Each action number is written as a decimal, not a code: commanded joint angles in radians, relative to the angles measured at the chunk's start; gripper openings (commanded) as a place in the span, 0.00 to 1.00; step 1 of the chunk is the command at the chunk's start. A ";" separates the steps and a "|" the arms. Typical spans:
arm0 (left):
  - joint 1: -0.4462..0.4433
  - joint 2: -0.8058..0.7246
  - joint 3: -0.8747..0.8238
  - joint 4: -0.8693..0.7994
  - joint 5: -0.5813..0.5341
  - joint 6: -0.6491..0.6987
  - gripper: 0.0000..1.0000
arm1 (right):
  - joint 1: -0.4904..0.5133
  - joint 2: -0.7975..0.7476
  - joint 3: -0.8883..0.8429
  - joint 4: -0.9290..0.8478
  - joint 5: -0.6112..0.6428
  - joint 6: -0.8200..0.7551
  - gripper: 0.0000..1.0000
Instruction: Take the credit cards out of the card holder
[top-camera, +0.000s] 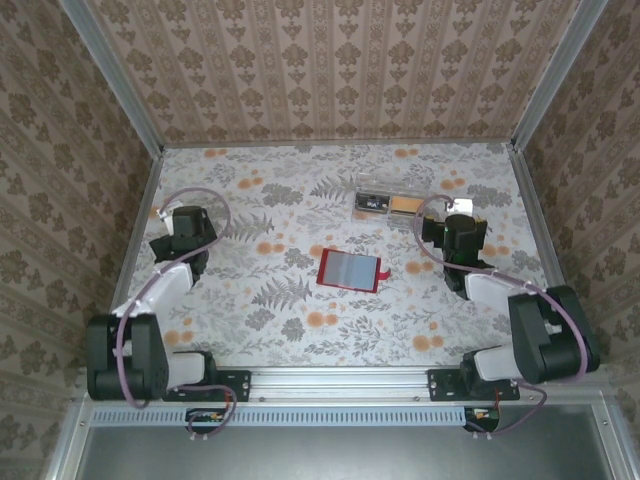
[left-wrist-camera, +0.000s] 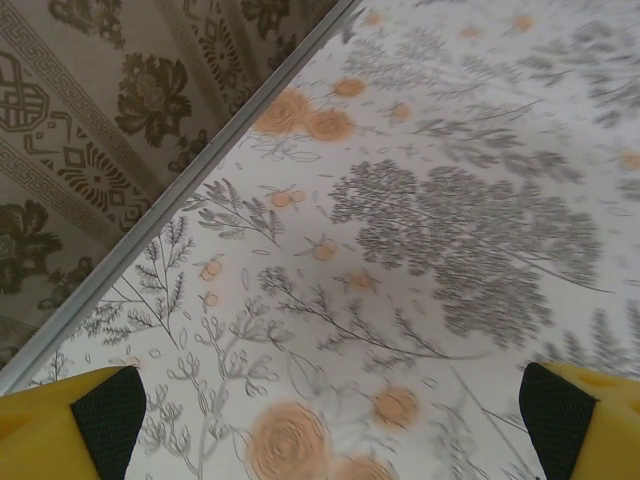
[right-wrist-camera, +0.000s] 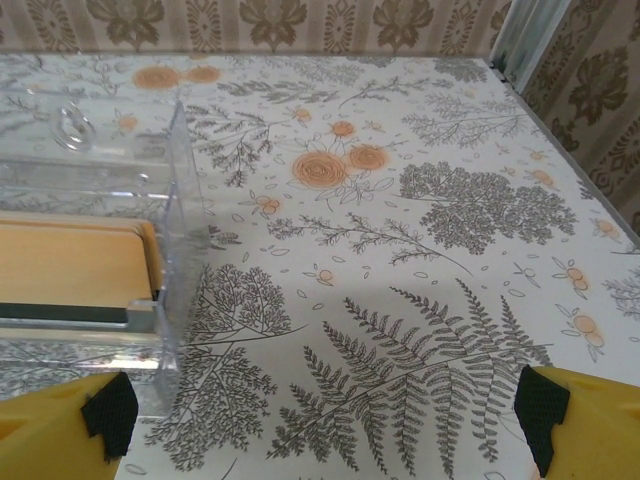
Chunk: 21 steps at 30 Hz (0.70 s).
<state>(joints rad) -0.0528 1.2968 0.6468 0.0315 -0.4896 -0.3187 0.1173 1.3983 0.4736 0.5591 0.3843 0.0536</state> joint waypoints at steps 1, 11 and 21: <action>0.028 0.060 -0.057 0.238 0.049 0.120 1.00 | -0.048 0.073 -0.034 0.196 -0.120 -0.013 1.00; 0.076 0.171 -0.117 0.520 0.280 0.234 1.00 | -0.097 0.128 -0.084 0.326 -0.316 -0.026 1.00; 0.012 0.236 -0.253 0.841 0.350 0.351 1.00 | -0.097 0.131 -0.070 0.302 -0.297 -0.018 1.00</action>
<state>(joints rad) -0.0437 1.5421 0.3923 0.7647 -0.1490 -0.0025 0.0200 1.5234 0.3943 0.8349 0.0971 0.0353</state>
